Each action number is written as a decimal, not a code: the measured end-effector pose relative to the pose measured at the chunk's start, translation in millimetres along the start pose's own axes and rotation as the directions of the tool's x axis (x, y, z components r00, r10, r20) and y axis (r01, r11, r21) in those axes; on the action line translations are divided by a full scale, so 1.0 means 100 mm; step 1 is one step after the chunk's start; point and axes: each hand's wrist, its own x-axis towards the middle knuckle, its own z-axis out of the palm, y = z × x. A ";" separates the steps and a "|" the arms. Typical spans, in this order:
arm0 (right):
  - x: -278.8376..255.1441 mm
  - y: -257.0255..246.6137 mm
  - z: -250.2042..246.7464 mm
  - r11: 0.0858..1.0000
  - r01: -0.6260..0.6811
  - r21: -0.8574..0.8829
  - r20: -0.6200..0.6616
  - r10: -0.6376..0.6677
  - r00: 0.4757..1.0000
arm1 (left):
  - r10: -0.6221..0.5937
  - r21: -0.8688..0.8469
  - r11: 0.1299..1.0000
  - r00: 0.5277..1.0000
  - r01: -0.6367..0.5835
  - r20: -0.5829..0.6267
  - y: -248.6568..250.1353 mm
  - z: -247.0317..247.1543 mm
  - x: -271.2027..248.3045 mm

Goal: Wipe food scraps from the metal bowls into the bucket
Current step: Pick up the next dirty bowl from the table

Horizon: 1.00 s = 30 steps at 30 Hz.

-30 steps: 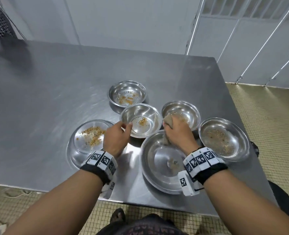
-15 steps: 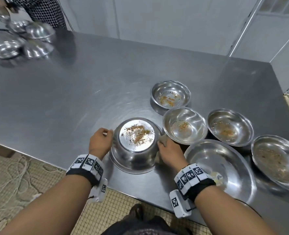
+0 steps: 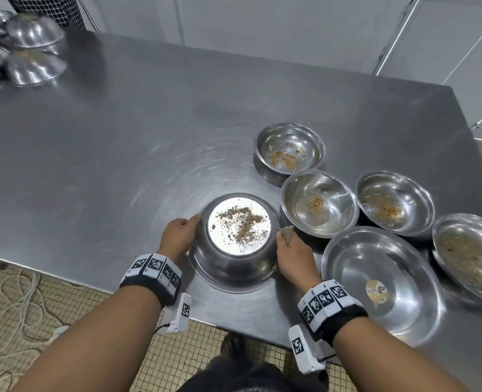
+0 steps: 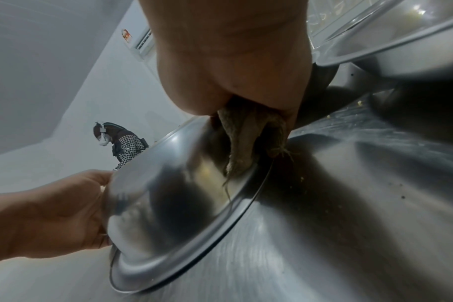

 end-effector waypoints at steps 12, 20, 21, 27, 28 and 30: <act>-0.03 -0.07 0.08 0.994 0.034 0.105 0.005 -0.035 0.999 | -0.087 -0.357 0.925 0.987 0.131 0.138 -0.22 0.02 0.05; -0.04 -0.26 0.21 0.955 0.134 0.263 -0.043 -0.127 0.991 | -0.005 -0.611 0.788 0.993 0.078 0.120 -0.33 -0.22 -0.04; -0.04 -0.28 0.21 0.949 0.141 0.283 -0.063 -0.128 0.990 | 0.023 -0.628 0.776 0.992 0.060 0.124 -0.31 -0.26 -0.07; -0.08 -0.39 0.17 0.898 0.200 0.393 -0.167 -0.145 0.975 | 0.170 -0.643 0.762 0.982 -0.082 0.077 -0.22 -0.37 -0.16; -0.09 -0.39 0.16 0.893 0.207 0.399 -0.181 -0.145 0.973 | 0.196 -0.638 0.764 0.977 -0.100 0.082 -0.20 -0.37 -0.17; -0.11 -0.37 0.11 0.889 0.212 0.406 -0.211 -0.134 0.968 | 0.238 -0.631 0.765 0.967 -0.129 0.091 -0.17 -0.36 -0.19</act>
